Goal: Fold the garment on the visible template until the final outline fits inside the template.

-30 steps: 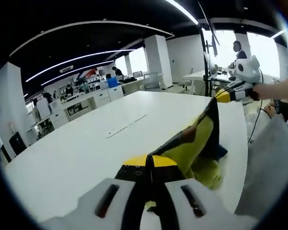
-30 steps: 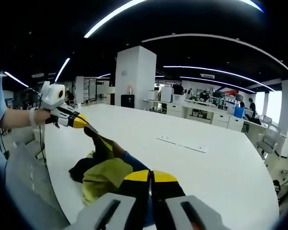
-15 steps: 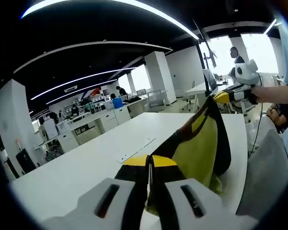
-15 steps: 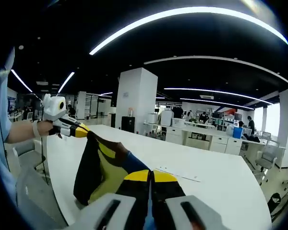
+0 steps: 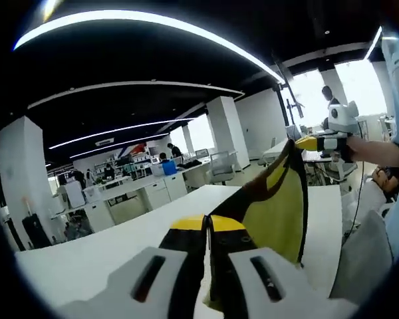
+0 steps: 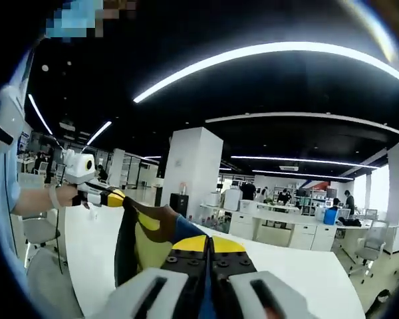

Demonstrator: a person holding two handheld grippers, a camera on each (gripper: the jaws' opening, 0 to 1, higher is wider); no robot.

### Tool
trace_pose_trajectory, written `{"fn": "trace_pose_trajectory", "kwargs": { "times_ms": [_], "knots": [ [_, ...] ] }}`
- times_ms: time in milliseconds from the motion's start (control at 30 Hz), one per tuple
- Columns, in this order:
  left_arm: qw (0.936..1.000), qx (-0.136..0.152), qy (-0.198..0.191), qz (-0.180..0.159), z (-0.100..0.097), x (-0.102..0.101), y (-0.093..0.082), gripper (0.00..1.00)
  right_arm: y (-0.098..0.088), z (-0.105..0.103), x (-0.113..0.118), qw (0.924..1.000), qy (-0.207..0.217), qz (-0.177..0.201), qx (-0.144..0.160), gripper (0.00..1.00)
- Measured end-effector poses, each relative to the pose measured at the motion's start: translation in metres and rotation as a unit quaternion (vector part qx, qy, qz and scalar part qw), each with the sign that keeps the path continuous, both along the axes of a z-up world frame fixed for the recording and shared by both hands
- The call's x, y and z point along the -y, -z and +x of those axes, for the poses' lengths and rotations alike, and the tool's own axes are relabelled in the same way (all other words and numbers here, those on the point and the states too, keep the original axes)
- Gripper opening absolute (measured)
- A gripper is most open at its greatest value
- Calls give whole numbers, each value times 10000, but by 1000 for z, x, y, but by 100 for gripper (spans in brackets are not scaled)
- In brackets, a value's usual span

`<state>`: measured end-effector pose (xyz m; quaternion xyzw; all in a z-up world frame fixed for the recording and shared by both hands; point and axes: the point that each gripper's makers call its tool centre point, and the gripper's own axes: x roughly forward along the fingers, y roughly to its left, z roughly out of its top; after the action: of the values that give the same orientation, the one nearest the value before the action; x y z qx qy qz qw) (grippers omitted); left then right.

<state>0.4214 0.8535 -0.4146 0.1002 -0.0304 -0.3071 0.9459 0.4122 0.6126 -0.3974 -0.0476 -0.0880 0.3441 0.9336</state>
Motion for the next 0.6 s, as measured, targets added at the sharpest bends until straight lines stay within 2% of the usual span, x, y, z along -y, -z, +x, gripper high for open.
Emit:
{"fn": "trace_pose_trajectory", "kwargs": {
  "times_ms": [33, 67, 133, 167, 333, 400, 433, 500, 533, 600],
  "knots": [
    [10000, 43, -7, -17, 1, -2, -3, 0, -7, 0, -1, 9999, -23, 56, 113, 0],
    [9997, 7, -10, -262, 0, -2, -11, 0, -11, 0, -1, 9998, -27, 75, 167, 0],
    [9988, 260, 92, -400, 1, -3, -25, 0, -19, 2, 0, 9995, -22, 94, 298, 0],
    [9992, 149, 20, -382, 5, -6, -22, 0, -18, 6, -1, 9995, -41, 94, 285, 0],
    [9997, -134, -20, -179, 21, -4, 2, 0, -3, 22, -5, 9999, -24, 13, 170, 0],
    [9995, -294, -73, 49, 30, -4, 20, 0, 9, 32, -6, 10000, 17, -9, 15, 0],
    [9989, -465, -75, 20, 35, -3, 30, 0, 19, 40, -5, 9999, 71, -79, -92, 0],
    [9981, -603, -73, 48, 46, -4, 45, 0, 35, 51, -5, 9995, 91, -110, -271, 0],
    [9971, -750, -96, 29, 49, -4, 52, 0, 37, 53, -5, 9995, 73, -100, -287, 0],
    [9972, -736, -62, 107, 58, -3, 60, 0, 58, 66, -5, 9982, 99, -91, -580, 0]
  ]
}}
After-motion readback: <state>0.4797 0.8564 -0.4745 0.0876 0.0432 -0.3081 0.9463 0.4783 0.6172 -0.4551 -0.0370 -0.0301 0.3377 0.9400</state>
